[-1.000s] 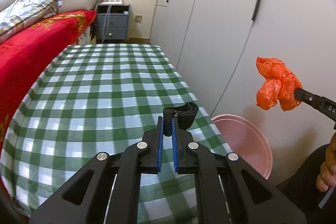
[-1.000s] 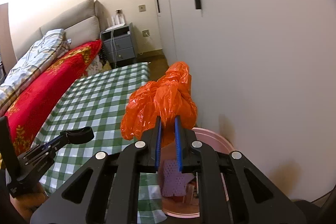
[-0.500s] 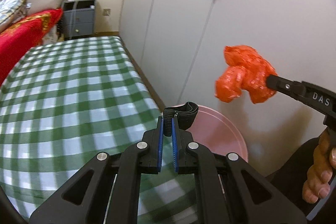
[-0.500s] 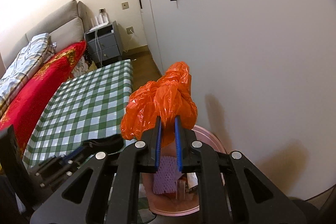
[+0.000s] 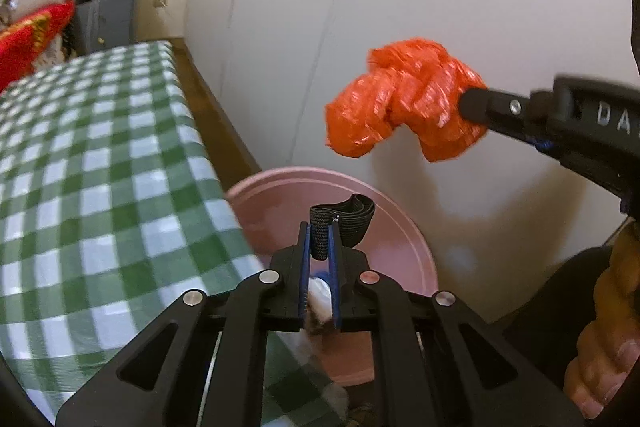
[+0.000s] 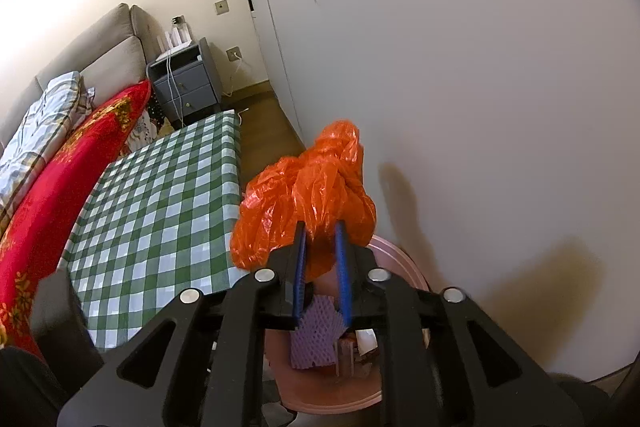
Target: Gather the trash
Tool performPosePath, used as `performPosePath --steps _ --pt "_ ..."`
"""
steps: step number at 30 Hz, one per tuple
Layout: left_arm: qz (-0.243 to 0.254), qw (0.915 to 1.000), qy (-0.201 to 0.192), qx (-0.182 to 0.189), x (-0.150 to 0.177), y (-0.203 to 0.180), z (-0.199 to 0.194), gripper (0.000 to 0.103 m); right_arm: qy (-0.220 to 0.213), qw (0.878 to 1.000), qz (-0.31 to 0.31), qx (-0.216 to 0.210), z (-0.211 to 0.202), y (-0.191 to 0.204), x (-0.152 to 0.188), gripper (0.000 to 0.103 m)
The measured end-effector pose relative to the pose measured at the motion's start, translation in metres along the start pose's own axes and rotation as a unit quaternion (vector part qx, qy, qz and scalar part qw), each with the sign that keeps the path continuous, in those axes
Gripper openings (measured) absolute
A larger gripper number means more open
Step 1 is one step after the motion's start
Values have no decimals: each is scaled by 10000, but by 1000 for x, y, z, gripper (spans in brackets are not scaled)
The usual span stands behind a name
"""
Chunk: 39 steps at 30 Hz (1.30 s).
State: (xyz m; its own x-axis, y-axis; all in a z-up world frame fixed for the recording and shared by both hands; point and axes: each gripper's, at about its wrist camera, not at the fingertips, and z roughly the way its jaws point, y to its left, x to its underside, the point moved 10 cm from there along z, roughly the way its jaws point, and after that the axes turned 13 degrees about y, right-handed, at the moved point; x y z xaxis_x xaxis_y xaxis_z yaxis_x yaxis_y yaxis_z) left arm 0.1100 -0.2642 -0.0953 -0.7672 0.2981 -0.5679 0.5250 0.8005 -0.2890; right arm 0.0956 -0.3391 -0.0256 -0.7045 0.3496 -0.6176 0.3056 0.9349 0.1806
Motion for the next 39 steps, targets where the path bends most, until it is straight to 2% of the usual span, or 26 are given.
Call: performPosePath --steps 1,4,12,15,17,19,20,22,27,34,39 --pt "0 10000 24 2 0 0 2 16 12 10000 29 -14 1 -1 0 18" --pt "-65 9999 94 47 5 4 5 24 21 9999 115 10 2 -4 -1 32" --pt "-216 9997 11 -111 10 29 -11 26 -145 9997 202 -8 -7 -7 -1 48" --pt "-282 9993 -102 -201 13 38 -26 35 -246 9996 144 -33 -15 -4 0 58" --pt "-325 9989 -197 -269 15 43 -37 40 -311 9994 117 -28 -21 -2 0 73" --pt "-370 9983 -288 -350 18 48 -51 50 -402 9992 57 -29 -29 1 1 82" --pt "-406 9977 -358 -402 19 51 -60 52 -446 9990 13 -23 -32 4 3 87" --pt "-444 9968 -463 -475 19 56 -72 56 -499 9987 -73 -22 -38 8 7 91" --pt "-586 9923 -747 -796 25 71 -104 68 -538 9978 -374 -78 -48 25 25 96" --pt "-883 9838 -878 -1287 46 97 -134 84 -499 9962 -699 -119 -54 50 48 98" --pt "-1061 9782 -931 -1525 65 112 -157 88 -418 9935 -1039 -174 -53 73 66 98"
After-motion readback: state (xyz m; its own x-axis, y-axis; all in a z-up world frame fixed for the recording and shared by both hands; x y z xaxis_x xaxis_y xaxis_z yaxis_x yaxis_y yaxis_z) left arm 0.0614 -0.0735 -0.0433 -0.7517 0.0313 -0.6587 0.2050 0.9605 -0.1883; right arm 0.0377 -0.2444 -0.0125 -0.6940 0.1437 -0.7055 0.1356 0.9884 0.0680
